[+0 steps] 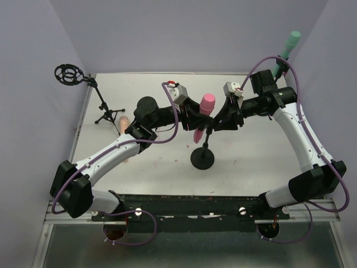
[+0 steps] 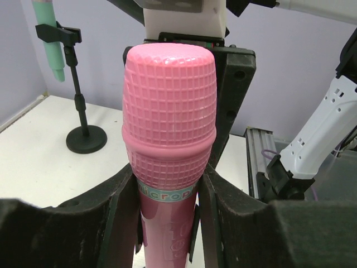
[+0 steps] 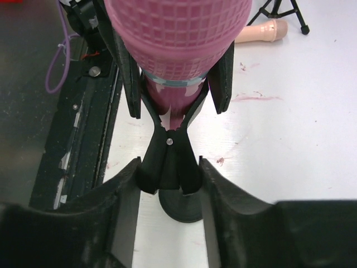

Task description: Attach the microphones to the stand

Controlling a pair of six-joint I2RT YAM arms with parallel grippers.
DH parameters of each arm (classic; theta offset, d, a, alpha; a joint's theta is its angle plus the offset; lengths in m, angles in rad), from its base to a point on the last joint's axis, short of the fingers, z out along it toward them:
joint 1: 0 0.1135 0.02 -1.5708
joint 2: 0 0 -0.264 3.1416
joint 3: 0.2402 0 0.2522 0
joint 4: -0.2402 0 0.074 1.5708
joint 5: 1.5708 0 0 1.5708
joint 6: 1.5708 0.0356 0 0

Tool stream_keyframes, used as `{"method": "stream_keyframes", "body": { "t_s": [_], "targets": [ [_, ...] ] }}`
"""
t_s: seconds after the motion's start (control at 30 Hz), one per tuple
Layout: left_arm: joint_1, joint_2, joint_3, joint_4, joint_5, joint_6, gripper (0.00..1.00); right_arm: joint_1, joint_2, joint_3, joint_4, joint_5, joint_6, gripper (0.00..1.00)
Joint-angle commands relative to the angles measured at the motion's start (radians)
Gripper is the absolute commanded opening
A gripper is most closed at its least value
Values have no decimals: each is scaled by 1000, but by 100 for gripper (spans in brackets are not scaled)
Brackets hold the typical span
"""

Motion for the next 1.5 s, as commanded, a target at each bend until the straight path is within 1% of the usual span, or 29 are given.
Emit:
{"method": "stream_keyframes", "body": {
  "t_s": [0.0,0.07,0.13,0.3,0.33,0.37,0.47,0.53,0.63,0.67,0.73,0.77,0.9,1.03,1.07,1.13,1.2,1.33,1.47],
  "targets": [
    [-11,-25,-12,49,-44,-3,0,4,-19,-16,-5,-16,38,67],
    [-11,-31,-12,36,-61,-6,2,-3,-25,-20,-5,-26,39,77],
    [-11,-37,-15,31,-65,-9,6,-12,-32,-28,2,-37,51,80],
    [-11,-59,-32,28,-90,-17,23,-58,-70,-77,50,-71,94,93],
    [-11,-65,-35,25,-99,-19,27,-65,-81,-88,65,-74,111,94],
    [-11,-68,-38,23,-105,-20,31,-78,-96,-103,94,-79,134,99],
    [-13,-88,-52,19,-131,-20,47,-102,-137,-167,179,-69,206,100],
    [-11,-106,-60,12,-139,-17,55,-113,-169,-219,235,-57,252,100],
    [-11,-131,-60,-15,-139,1,59,-116,-220,-304,318,-42,298,100],
    [-11,-140,-65,-24,-142,6,63,-116,-240,-342,364,-39,315,100],
    [-11,-157,-69,-35,-143,18,66,-118,-275,-414,448,-42,367,100],
    [-11,-166,-74,-38,-148,21,70,-118,-289,-449,476,-45,379,100],
    [-11,-223,-107,-63,-165,50,75,-118,-311,-517,541,-62,378,100],
    [-11,-336,-173,-122,-252,118,79,-116,-288,-557,599,-109,358,100],
    [-8,-379,-199,-135,-287,139,86,-116,-279,-566,608,-115,341,100],
    [-5,-475,-267,-167,-358,165,97,-113,-265,-579,637,-108,337,100],
    [9,-567,-319,-228,-419,179,99,-99,-249,-588,683,-93,366,100],
    [47,-715,-359,-485,-487,230,99,-64,-216,-596,795,-62,438,99],
    [52,-819,-377,-739,-610,337,99,-30,-180,-611,920,-49,539,96]
  ]
}}
